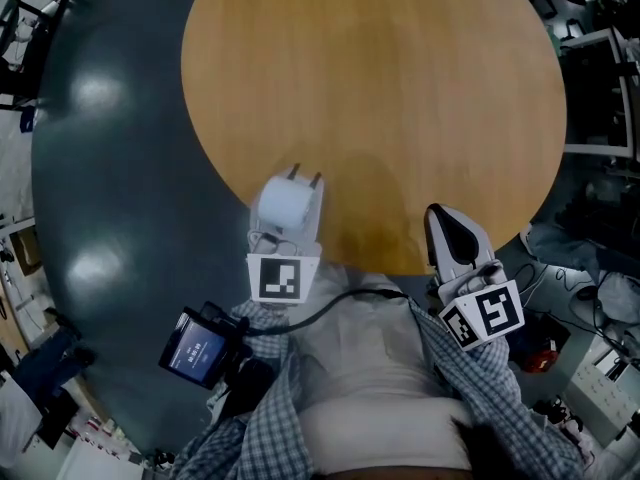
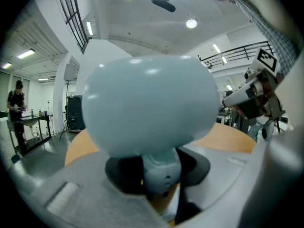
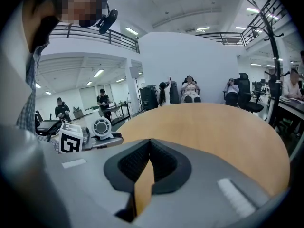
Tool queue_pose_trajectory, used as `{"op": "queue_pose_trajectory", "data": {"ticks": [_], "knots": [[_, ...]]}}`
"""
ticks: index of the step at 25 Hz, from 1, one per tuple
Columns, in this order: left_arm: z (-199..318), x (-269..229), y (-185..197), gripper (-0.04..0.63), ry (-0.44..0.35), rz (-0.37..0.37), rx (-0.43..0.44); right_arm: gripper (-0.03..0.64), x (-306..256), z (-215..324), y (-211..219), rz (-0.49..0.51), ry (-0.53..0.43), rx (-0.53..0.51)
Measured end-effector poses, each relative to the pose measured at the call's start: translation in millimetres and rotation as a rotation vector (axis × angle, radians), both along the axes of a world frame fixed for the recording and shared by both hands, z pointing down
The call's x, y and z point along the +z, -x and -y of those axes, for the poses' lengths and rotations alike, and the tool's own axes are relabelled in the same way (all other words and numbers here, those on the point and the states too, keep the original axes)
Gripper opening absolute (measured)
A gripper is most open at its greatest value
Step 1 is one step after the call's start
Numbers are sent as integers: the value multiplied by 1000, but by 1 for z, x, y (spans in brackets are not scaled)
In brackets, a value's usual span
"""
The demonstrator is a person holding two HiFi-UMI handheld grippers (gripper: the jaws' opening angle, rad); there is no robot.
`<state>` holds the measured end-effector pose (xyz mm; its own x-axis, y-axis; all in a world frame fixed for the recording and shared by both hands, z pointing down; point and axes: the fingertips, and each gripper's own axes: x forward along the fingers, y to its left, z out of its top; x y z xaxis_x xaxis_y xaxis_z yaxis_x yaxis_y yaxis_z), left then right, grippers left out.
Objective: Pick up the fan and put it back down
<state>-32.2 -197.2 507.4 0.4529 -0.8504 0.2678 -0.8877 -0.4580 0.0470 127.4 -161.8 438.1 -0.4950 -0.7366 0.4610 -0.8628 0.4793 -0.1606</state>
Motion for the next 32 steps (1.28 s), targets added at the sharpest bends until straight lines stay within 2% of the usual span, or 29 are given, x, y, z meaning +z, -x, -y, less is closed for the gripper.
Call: {"op": "queue_pose_trajectory", "data": {"ticks": [5, 9, 14, 19, 22, 27, 32], "knots": [[-2, 5, -8, 169, 15, -29, 14, 2, 0, 2, -3, -6, -4, -6], [-6, 8, -14, 210, 26, -18, 27, 3, 1, 7, -4, -4, 4, -23], [-9, 4, -13, 229, 19, -25, 27, 3, 6, 12, 9, 8, 13, -69], [-23, -7, 10, 235, 24, -16, 28, 3, -3, 11, 45, 28, 9, -118], [-31, -9, 10, 235, 36, -10, 31, 3, -7, 12, 52, 42, 5, -143], [-49, -22, 18, 235, 60, -66, 14, 3, -16, 9, 68, 74, -5, -167], [-62, -37, 36, 233, 58, -52, 15, 3, -31, 7, 90, 115, -42, -184]]}}
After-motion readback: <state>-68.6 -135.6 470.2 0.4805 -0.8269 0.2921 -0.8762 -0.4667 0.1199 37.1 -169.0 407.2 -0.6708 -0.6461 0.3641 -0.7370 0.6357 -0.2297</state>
